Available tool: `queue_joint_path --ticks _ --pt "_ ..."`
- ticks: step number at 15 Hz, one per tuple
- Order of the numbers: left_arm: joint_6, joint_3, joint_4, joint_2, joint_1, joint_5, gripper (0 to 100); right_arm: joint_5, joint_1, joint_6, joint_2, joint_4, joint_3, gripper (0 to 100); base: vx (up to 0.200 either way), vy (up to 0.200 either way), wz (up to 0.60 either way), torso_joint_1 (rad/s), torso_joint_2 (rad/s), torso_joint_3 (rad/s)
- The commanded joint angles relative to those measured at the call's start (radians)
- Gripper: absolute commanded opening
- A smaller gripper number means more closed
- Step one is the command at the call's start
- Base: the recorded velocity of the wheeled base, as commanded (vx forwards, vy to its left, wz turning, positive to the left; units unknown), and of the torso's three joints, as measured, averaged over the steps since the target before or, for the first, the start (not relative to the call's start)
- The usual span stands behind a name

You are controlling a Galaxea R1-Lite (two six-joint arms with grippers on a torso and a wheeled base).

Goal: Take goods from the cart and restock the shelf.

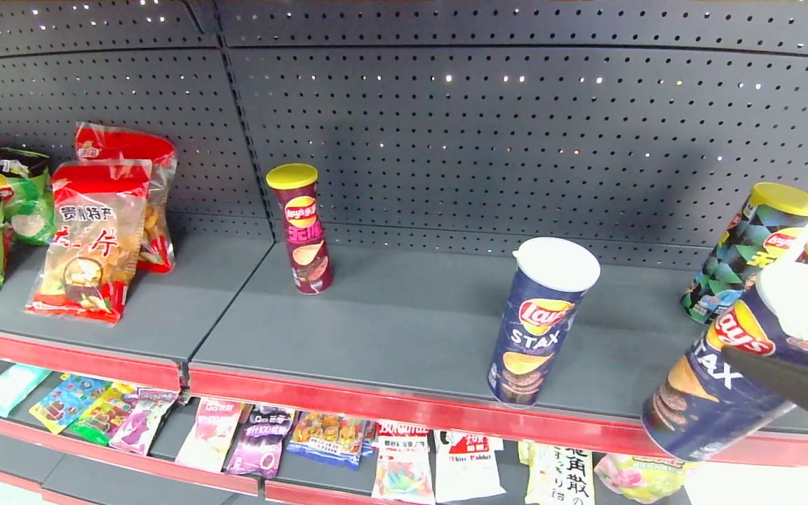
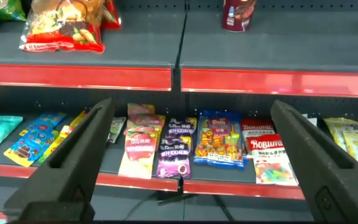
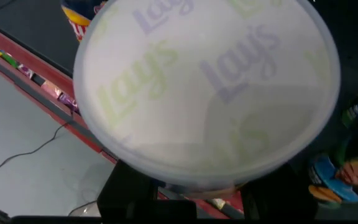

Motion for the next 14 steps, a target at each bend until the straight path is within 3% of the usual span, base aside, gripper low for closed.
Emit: queue_joint_path --ticks 1,4,14 --pt "0.000 0.000 0.000 -0.001 0.002 0.001 100 0.036 -0.002 -0.001 0.138 -0.111 -0.006 0 0.000 0.000 0.00 0.000 0.00 0.000" --pt "0.000 0.000 0.000 0.001 0.002 0.001 100 0.042 -0.013 0.000 0.316 -0.197 -0.100 0 0.000 0.000 0.00 0.000 0.00 0.000" --pt "0.000 0.000 0.000 0.001 0.001 0.001 100 0.164 -0.109 -0.019 0.567 -0.195 -0.324 0 0.000 0.000 0.00 0.000 0.00 0.000"
